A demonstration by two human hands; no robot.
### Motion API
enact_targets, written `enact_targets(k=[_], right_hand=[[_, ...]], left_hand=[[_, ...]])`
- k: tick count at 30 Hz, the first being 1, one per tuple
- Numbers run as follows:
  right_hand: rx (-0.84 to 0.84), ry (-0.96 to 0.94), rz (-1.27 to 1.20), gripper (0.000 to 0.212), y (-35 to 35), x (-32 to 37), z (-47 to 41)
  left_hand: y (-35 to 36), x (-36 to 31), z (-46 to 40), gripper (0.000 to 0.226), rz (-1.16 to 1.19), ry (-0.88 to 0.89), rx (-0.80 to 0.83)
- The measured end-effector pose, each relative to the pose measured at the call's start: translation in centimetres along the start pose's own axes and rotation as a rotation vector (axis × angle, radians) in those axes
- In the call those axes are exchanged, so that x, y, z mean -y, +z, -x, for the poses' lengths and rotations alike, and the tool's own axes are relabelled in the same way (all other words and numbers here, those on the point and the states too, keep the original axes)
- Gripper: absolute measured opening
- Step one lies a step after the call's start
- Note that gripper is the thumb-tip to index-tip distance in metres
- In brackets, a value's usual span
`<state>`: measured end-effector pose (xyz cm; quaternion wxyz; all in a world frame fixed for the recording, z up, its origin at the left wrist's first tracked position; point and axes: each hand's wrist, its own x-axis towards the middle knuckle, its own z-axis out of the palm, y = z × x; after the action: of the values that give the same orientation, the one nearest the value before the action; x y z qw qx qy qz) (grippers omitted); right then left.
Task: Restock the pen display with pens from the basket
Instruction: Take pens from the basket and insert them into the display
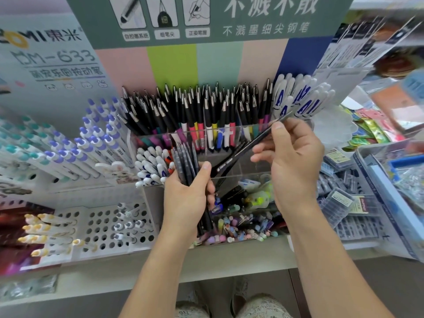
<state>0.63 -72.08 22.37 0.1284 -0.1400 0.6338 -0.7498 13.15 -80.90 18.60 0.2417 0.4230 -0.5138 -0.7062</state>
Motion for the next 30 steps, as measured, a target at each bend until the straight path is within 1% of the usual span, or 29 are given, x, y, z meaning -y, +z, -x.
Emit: enact_targets(k=[3, 6, 8, 10, 12, 15, 19, 22, 25, 26, 27, 30], right_hand=[[-0.022, -0.21, 0.171, 0.013, -0.3, -1.0, 0.0], [0.028, -0.252, 0.4, 0.008, -0.2, -2.6, 0.0], [0.064, -0.252, 0.498, 0.006, 0.1, -3.5, 0.0], [0.099, -0.237, 0.527, 0.007, 0.4, -4.1, 0.1], [0.112, -0.224, 0.55, 0.013, 0.7, -4.5, 0.1], [0.086, -0.197, 0.6, 0.019, 1.0, -4.8, 0.0], [0.062, -0.162, 0.609, 0.024, 1.0, -4.9, -0.1], [0.07, -0.146, 0.6, 0.02, 0.8, -5.0, 0.0], [0.046, -0.162, 0.586, 0.009, 0.3, -3.9, 0.5], [0.051, -0.141, 0.566, 0.008, 0.0, -3.2, 0.6], [0.092, -0.081, 0.527, 0.01, -0.2, -2.3, 0.6], [0.373, 0.198, 0.38, 0.017, -0.4, -0.4, 0.9]], left_hand=[[0.0, 0.2, 0.0, 0.017, -0.006, -0.018, 0.018], [0.2, -0.2, 0.1, 0.021, 0.076, -0.084, 0.046], [0.3, -0.5, 0.1, 0.019, 0.153, -0.134, 0.067], [0.5, -0.7, 0.1, 0.02, 0.205, -0.169, 0.08], [0.6, -0.7, 0.1, 0.019, 0.245, -0.184, 0.09], [0.8, -0.7, 0.2, 0.015, 0.277, -0.184, 0.096], [0.9, -0.9, 0.4, 0.012, 0.252, -0.156, 0.09], [0.9, -0.8, 0.4, 0.014, 0.232, -0.137, 0.089], [0.5, -0.8, 0.3, 0.012, 0.193, -0.104, 0.104], [0.3, -0.8, 0.3, 0.011, 0.165, -0.085, 0.113], [0.2, -0.8, 0.3, 0.01, 0.128, -0.061, 0.128], [0.1, -0.8, 0.6, 0.008, 0.047, -0.009, 0.215]])
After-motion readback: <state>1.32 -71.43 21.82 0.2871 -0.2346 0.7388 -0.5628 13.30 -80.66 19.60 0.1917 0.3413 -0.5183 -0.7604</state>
